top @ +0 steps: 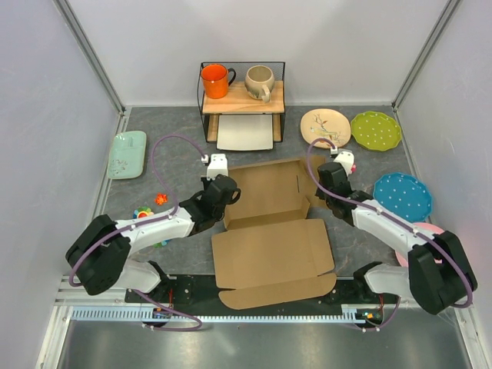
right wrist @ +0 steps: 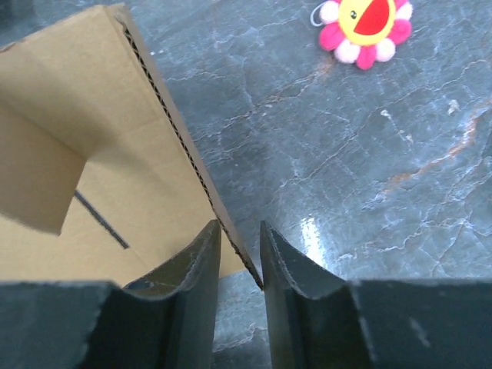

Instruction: Fold the paper box

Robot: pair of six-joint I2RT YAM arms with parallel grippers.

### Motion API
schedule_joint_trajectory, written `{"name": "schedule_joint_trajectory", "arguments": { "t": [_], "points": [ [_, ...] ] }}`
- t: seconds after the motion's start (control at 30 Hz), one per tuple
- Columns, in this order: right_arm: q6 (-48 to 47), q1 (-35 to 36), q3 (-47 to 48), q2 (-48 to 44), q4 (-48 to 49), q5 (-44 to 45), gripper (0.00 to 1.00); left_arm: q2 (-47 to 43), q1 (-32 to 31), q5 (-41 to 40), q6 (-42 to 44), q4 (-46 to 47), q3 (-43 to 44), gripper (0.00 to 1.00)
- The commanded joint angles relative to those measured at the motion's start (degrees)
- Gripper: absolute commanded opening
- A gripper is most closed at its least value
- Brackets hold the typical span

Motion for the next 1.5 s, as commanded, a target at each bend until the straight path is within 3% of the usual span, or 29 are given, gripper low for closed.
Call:
{"name": "schedule_joint_trajectory", "arguments": {
  "t": [0.0,0.27,0.5,0.73,0.9,0.93,1.13,1.33,1.47],
  "points": [
    [0.2,0.0,-2.0,-5.0,5.5,-4.5,0.3,-1.0,-0.1,0.2,1.4,-0.2,-2.0,0.02],
    [0.8,0.1,-4.2,-13.3,4.6,-11.5,0.08,-2.6,-0.1,1.0,6.7,18.8,-8.2,0.02],
    [0.1,0.9,-6.2,-17.0,5.8,-21.6,0.05,2.3,-0.1,0.9,8.1,14.9,-2.4,0.02],
    [-1.6,4.2,-8.5,-17.3,6.7,-24.6,0.07,5.3,-0.1,1.3,11.4,17.5,-1.2,0.02],
    [-2.3,6.0,-8.6,-15.7,5.9,-24.3,0.21,5.6,-0.1,1.1,12.2,18.8,-1.7,0.02],
    [-2.1,6.0,-8.4,-15.8,5.4,-23.5,0.31,5.5,-0.1,1.1,12.2,19.5,-2.3,0.02],
    [-2.1,6.0,-6.0,-19.6,2.5,-19.5,0.61,4.8,-0.1,0.6,12.6,20.8,-3.7,0.02],
    [-3.0,6.0,0.5,-25.7,-2.1,-11.9,0.77,3.8,-0.1,0.0,13.4,22.1,-4.6,0.02],
    [-3.3,5.5,1.9,-29.2,-2.6,-3.5,0.8,3.3,-0.1,-0.2,13.7,22.6,-5.3,0.02]
  ]
}}
